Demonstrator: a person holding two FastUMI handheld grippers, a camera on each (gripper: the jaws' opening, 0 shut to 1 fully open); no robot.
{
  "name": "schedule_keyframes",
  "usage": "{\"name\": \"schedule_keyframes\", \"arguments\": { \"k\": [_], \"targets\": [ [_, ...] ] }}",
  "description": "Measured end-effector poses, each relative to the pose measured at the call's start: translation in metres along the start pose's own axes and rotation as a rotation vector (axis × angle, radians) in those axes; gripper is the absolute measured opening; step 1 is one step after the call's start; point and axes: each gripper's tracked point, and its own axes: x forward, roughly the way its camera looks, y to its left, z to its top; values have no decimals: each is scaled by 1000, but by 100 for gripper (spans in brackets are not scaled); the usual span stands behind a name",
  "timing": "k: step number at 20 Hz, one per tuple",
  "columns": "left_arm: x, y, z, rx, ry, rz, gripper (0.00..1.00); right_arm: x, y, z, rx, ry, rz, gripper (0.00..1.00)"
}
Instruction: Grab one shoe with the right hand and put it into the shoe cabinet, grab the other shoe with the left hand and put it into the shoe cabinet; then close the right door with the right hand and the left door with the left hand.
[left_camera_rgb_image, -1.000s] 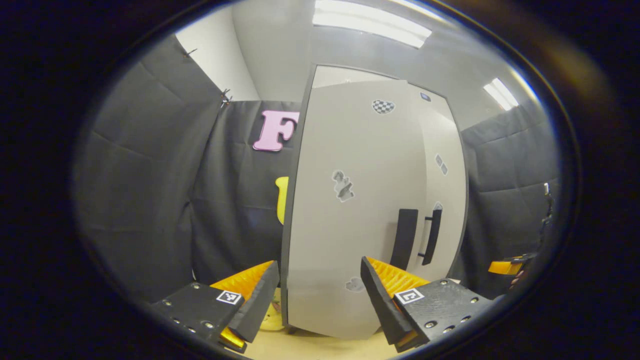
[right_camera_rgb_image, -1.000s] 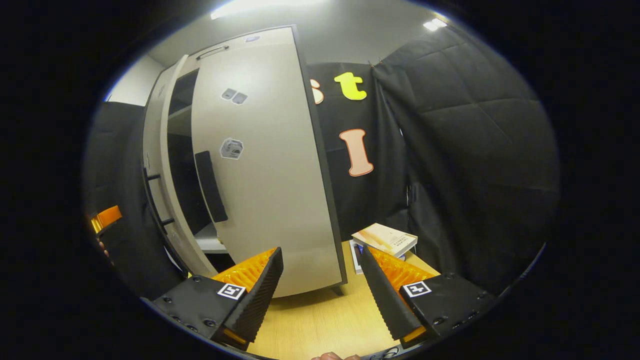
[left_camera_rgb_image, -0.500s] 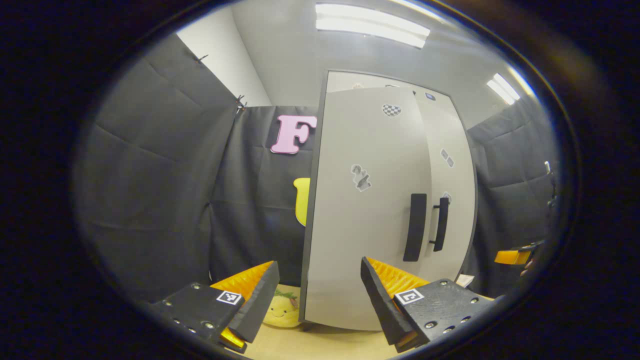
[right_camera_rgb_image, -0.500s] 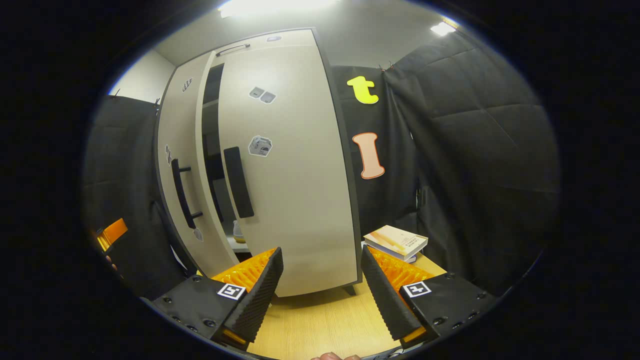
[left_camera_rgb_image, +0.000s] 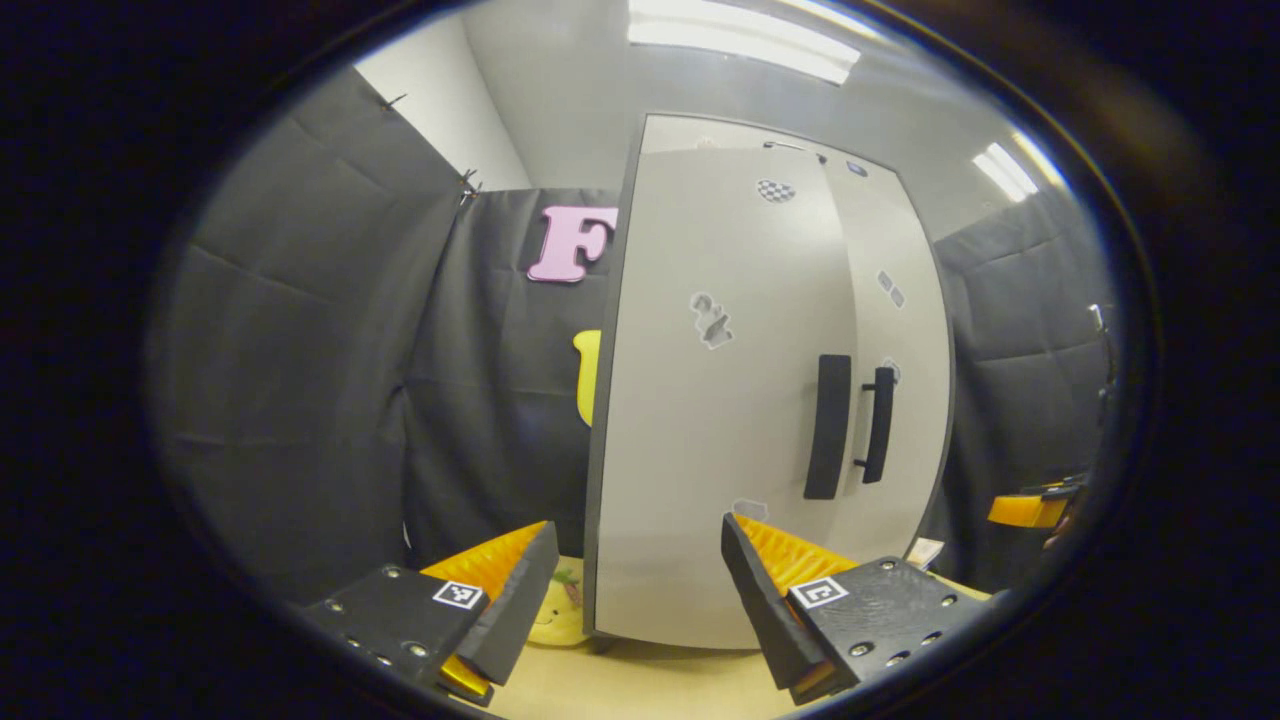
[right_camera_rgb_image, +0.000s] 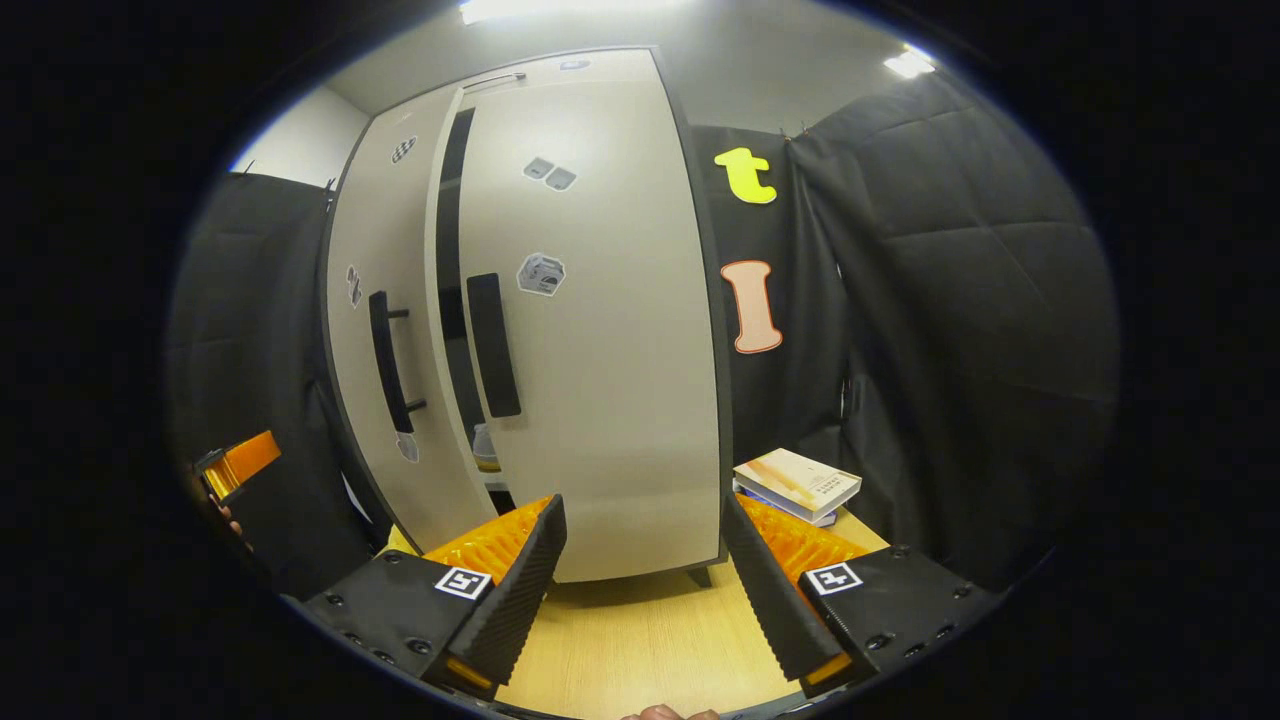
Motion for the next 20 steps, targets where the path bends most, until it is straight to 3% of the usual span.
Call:
{"name": "schedule_keyframes", "arguments": {
  "k": [3,10,14,19,20],
  "targets": [
    [9,-18,-7,-35,19,-30,94,0,-6,1,-9,-3,-5,98],
    [-1,-32,-12,-6,36,-30,94,12,-13,-6,11,10,-6,98],
    [-8,-42,-12,-10,38,-30,96,18,-17,-8,23,28,28,98],
    [-16,-66,-6,-37,39,59,93,28,-46,-1,-9,28,100,98],
    [-17,-73,-7,-45,45,84,93,29,-53,1,-11,28,124,92]
  ]
}}
